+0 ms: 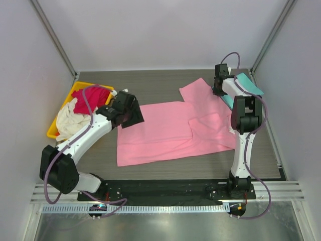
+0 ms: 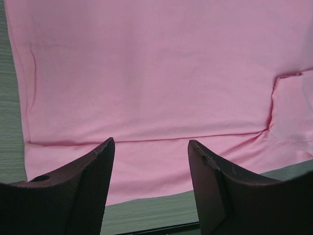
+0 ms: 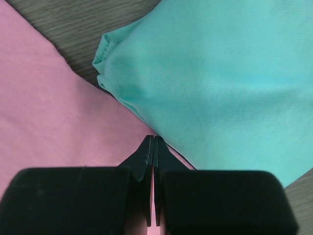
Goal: Fold and stack the t-shirts
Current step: Fold the tshirt
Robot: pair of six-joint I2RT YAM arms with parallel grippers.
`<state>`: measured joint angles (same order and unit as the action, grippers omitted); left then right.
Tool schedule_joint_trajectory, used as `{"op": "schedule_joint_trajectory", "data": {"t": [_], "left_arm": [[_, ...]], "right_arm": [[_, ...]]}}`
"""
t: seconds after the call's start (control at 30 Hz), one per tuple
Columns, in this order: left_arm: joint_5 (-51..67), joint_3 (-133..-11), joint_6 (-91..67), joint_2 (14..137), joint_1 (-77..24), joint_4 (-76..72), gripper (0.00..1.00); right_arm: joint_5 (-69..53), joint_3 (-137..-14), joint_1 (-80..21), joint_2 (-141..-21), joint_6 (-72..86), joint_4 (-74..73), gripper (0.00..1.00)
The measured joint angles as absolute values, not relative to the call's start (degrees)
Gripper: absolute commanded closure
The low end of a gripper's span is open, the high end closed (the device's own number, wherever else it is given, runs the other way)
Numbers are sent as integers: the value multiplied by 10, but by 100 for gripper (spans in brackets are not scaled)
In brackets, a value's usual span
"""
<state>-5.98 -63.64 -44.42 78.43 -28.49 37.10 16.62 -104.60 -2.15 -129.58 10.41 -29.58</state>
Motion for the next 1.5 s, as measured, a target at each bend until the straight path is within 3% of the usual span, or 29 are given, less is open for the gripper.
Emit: {"op": "schedule_joint_trajectory", "data": {"t": [1.1,1.27,1.5], "left_arm": [[-57,-693,-440,883,-285,371,36],[-77,-703,-431,886,-282,373,36],[-80,-806,-398,960,-249,363,39]], "right_arm": [[176,-1322,-5,-1492,11,-277,94],[130,-1333,9,-1496,1,-275,89],[51,-1330,13,-1493,1,-266,80]]}}
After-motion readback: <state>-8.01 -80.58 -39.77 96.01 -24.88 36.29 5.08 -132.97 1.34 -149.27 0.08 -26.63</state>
